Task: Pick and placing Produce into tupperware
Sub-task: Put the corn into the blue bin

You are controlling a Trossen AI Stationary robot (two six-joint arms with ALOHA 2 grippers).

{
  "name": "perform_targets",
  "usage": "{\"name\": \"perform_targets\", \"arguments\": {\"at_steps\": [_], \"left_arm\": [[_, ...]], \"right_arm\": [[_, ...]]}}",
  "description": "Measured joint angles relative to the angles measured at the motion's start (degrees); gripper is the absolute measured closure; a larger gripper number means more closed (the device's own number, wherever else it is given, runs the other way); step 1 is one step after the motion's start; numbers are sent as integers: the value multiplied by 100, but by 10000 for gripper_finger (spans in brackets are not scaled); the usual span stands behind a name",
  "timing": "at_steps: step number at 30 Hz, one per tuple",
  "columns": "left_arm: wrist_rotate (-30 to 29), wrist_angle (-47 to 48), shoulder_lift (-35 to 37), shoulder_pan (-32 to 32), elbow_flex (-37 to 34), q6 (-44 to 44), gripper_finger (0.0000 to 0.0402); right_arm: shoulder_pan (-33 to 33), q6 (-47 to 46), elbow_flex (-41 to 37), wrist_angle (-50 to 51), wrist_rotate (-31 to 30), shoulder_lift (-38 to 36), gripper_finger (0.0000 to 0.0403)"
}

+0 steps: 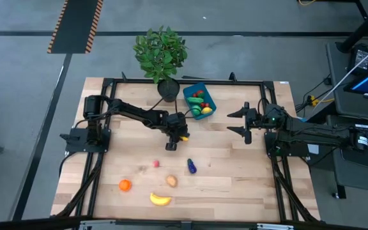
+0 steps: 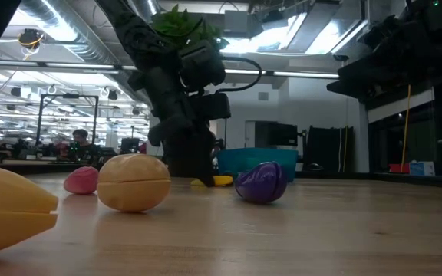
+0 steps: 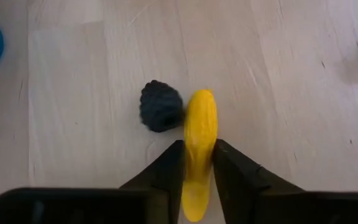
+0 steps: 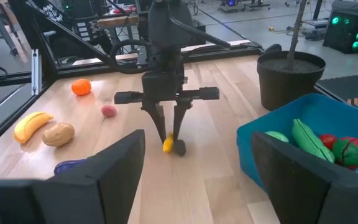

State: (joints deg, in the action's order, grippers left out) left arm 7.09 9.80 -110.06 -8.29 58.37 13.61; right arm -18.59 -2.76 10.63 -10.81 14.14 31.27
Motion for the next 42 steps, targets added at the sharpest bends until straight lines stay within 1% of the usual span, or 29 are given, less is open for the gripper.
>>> {"name": "perform_targets", "arguments": {"at_steps": [5,9,14,19,22,26,30,33,38,42], "left_arm": [[-9,4,40,0,-12,-7,360],[-7,11,125,0,-20,-11,376],[76,21,230,-7,-35,-46,379],[81,285,412,-6,-68,-151,376],[100,277,557,-7,-55,-150,384],[125,259,824,-28,-44,-135,392],[129,345,1120,-126,-44,-112,386],[133,372,1422,-216,-39,-93,384],[141,526,1908,-350,-35,48,395],[160,640,2281,-442,-107,48,396]], "right_arm": [[0,0,0,0,1,7,110],[2,-3,0,10,0,9,110],[2,-17,0,101,1,9,110],[6,-20,0,198,0,13,110],[4,-20,0,214,1,11,110],[9,-28,0,214,1,17,110],[9,-129,0,227,1,22,110],[9,-142,0,246,1,22,110],[9,-149,0,259,1,22,110],[9,-146,-18,278,1,22,110]]}}
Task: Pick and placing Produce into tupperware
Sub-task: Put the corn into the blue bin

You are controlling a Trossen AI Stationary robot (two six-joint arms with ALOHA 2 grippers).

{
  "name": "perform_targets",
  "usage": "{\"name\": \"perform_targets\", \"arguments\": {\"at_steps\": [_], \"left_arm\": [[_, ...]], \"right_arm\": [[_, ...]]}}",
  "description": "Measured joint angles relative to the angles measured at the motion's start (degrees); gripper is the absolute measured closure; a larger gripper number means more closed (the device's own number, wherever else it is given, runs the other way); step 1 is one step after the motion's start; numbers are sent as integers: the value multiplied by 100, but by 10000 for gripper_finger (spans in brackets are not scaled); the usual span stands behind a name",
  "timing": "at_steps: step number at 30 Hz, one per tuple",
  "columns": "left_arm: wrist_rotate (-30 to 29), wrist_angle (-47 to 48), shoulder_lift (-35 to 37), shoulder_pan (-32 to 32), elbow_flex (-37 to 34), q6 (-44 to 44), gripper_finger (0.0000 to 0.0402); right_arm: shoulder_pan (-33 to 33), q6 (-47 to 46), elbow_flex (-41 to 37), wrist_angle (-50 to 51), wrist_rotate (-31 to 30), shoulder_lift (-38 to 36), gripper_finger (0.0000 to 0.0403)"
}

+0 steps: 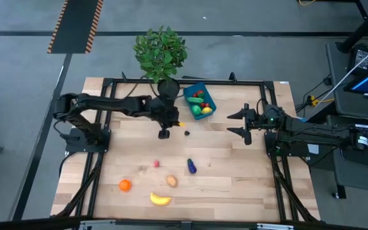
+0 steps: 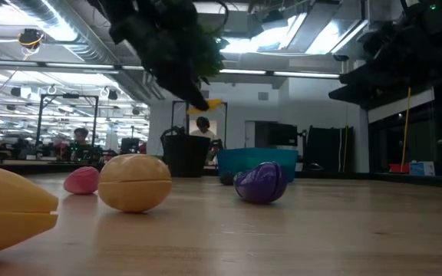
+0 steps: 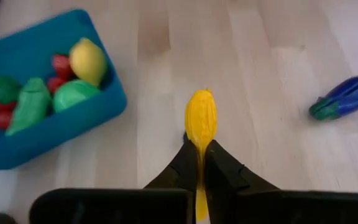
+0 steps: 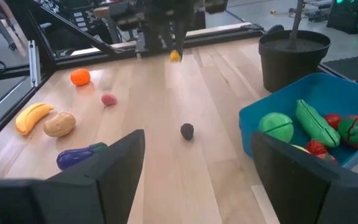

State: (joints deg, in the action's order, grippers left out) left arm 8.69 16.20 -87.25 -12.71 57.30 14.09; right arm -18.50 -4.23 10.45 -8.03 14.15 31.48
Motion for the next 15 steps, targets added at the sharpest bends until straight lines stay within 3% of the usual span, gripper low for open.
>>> {"name": "perform_targets", "arguments": {"at_steps": [3,7,15], "left_arm": [[362,-295,214,-57,-278,-53,388],[1117,-1695,278,-69,-918,-193,390],[1204,-4182,276,-67,-1883,-764,387]], "right_arm": [[0,54,-106,-122,-2,-15,110],[-4,138,-161,-135,-4,-19,110],[-4,138,-161,-197,-4,-17,110]]}}
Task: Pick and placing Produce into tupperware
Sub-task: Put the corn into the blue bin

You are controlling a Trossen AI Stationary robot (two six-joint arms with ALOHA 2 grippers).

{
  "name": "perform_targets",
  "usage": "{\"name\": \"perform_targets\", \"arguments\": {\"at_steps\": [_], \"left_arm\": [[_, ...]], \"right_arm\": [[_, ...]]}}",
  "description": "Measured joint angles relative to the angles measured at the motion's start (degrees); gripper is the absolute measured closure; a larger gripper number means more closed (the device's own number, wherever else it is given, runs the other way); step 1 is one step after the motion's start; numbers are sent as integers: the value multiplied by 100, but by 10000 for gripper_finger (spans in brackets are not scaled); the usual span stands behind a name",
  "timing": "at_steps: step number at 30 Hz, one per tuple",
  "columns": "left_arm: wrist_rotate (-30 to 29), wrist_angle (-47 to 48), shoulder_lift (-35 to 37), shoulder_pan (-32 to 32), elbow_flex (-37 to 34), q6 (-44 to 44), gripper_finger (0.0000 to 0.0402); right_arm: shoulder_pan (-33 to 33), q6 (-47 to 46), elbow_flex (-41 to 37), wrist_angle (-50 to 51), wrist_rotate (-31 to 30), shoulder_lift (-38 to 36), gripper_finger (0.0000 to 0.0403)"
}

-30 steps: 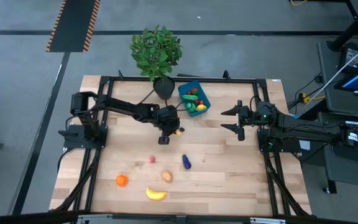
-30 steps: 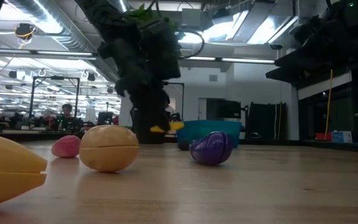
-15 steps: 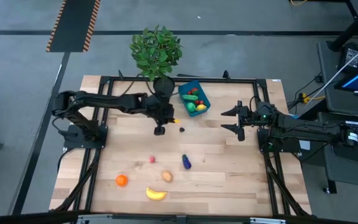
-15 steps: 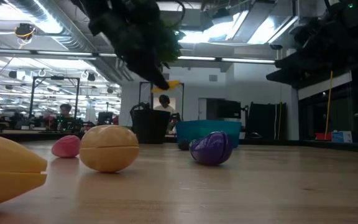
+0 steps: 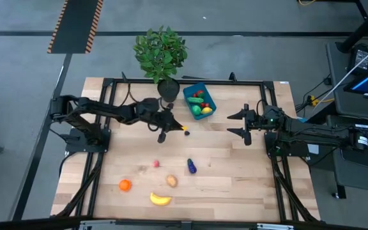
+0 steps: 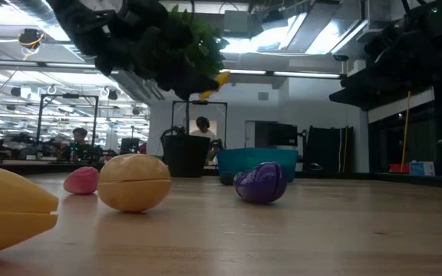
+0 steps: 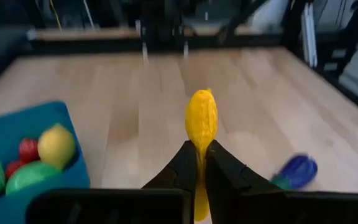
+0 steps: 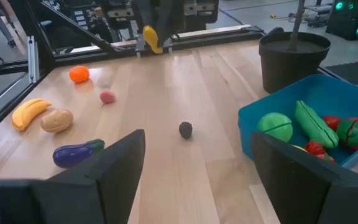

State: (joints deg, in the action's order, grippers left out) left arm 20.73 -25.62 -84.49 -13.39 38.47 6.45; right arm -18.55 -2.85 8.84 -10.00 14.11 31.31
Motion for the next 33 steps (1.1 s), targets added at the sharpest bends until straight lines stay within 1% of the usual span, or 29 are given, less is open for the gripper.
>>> {"name": "perform_targets", "arguments": {"at_steps": [3,7,10,14,19,22,24,27,30,33], "left_arm": [[2,-631,0,29,-187,-39,386],[0,-1395,0,33,-440,-276,397],[-2,-1792,0,43,-576,-439,394],[-20,-2010,0,138,-627,-484,387],[-24,-2007,0,195,-629,-482,397],[-117,-2046,0,195,-629,-484,394],[-320,-2040,0,199,-629,-499,388],[-833,-2048,-16,249,-629,-597,388],[-1601,-2039,-79,393,-639,-612,396],[-2427,-2150,-142,560,-633,-611,394]], "right_arm": [[0,4,0,2,1,0,110],[0,4,0,0,2,0,110],[0,6,0,2,2,2,110],[0,6,0,2,2,4,110],[0,1,0,4,2,4,110],[0,-2,0,4,2,4,110],[0,-2,0,4,2,4,110],[0,-2,0,4,2,4,110],[0,0,0,4,1,4,110],[0,-4,0,2,0,7,110]]}}
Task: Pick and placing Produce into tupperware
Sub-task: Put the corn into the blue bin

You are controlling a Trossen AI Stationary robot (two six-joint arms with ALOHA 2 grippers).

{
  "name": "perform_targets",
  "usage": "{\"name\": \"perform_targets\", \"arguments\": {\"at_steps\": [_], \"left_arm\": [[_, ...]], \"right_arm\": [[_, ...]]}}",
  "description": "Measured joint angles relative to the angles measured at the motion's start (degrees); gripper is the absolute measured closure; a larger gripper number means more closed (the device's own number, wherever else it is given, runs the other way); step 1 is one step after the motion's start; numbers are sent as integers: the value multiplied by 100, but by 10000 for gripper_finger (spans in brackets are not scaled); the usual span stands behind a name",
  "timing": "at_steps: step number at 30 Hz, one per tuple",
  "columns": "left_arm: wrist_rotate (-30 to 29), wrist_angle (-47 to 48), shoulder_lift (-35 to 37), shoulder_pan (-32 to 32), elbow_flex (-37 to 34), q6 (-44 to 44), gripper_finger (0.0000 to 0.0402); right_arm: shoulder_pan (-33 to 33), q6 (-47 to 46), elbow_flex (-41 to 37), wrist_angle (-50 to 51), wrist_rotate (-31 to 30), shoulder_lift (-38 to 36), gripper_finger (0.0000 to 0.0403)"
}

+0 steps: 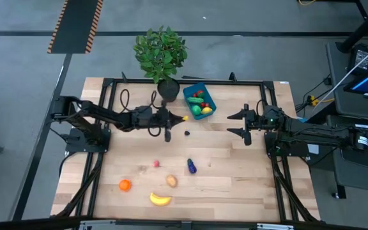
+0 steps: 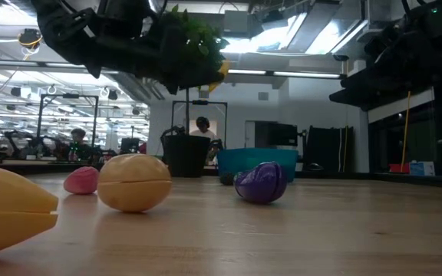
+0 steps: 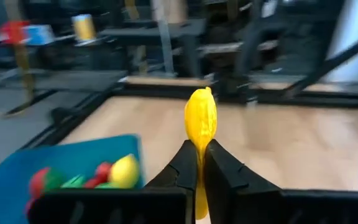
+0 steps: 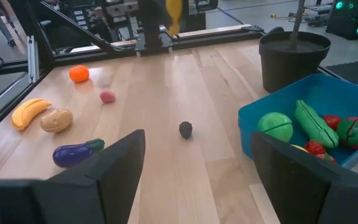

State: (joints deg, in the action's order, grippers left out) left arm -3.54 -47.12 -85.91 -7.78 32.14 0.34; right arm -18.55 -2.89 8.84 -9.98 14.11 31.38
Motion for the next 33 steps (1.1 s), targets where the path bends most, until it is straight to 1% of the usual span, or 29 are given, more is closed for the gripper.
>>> {"name": "perform_targets", "arguments": {"at_steps": [2,4,10,14,18,22,28,33], "left_arm": [[-427,18,-9,96,-7,1,390],[-586,-29,-5,147,7,-2,390],[-710,-10,-5,150,7,-184,395],[-974,-8,-5,142,7,-289,392],[-981,12,-6,137,7,-359,397],[-978,12,-242,71,107,-448,393],[-951,207,-1172,-89,807,-248,396],[-922,1031,-1743,-208,1639,81,395]], "right_arm": [[0,4,0,2,0,0,110],[0,4,0,0,-1,0,110],[0,4,0,0,-7,0,110],[0,1,0,0,-9,0,110],[0,5,0,0,-11,0,110],[0,9,0,-2,-11,0,110],[-4,-2,-1,4,-159,0,110],[-4,-2,-2,34,-166,0,110]]}}
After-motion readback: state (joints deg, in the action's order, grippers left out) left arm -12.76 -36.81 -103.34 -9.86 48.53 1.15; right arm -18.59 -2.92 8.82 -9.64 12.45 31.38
